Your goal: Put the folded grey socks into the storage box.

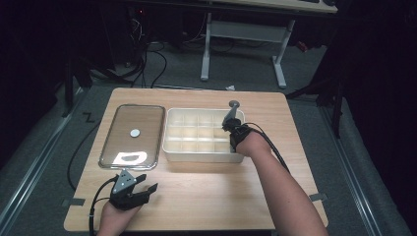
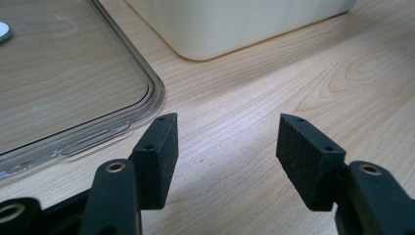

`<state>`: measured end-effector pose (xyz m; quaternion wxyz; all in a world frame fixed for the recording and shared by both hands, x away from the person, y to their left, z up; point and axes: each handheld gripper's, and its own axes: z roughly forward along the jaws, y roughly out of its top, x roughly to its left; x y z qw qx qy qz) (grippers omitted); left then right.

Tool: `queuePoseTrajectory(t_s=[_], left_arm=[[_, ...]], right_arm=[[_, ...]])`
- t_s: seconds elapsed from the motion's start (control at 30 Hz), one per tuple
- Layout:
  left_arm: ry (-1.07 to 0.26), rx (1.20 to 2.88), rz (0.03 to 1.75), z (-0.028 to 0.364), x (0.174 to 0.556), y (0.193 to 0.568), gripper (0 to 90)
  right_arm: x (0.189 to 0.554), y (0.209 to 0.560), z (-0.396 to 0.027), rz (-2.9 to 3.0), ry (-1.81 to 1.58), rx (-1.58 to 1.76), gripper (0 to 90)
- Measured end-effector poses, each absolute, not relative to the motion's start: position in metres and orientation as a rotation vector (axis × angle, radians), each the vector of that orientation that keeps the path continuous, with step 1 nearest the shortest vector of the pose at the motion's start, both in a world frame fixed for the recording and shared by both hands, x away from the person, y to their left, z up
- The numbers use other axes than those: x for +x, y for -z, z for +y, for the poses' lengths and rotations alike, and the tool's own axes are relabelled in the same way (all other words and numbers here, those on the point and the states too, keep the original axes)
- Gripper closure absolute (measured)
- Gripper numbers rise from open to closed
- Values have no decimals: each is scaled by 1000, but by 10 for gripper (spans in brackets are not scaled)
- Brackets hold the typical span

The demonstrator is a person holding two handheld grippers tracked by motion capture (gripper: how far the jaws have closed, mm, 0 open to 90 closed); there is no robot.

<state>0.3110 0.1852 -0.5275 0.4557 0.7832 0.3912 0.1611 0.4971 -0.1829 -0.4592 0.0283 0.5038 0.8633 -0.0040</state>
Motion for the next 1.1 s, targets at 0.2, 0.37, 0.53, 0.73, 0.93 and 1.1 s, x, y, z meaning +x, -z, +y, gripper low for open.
queuePoseTrajectory(t_s=[0.2,0.37,0.53,0.73,0.93,1.1], left_arm=[[-397,1936,961,184,310,527,417],[-395,1941,958,183,310,528,417],[-392,1941,965,184,310,528,417],[-391,1942,967,185,311,529,417],[-388,1944,968,184,312,529,417],[-387,1947,969,184,312,529,416]], right_arm=[[490,427,-187,2652,-109,1546,889],[483,412,-178,2668,-207,1514,900],[481,431,-176,2683,-132,1527,900],[487,448,-189,2658,-105,1571,900],[489,457,-189,2664,-98,1573,900],[482,447,-190,2640,-154,1571,844]])
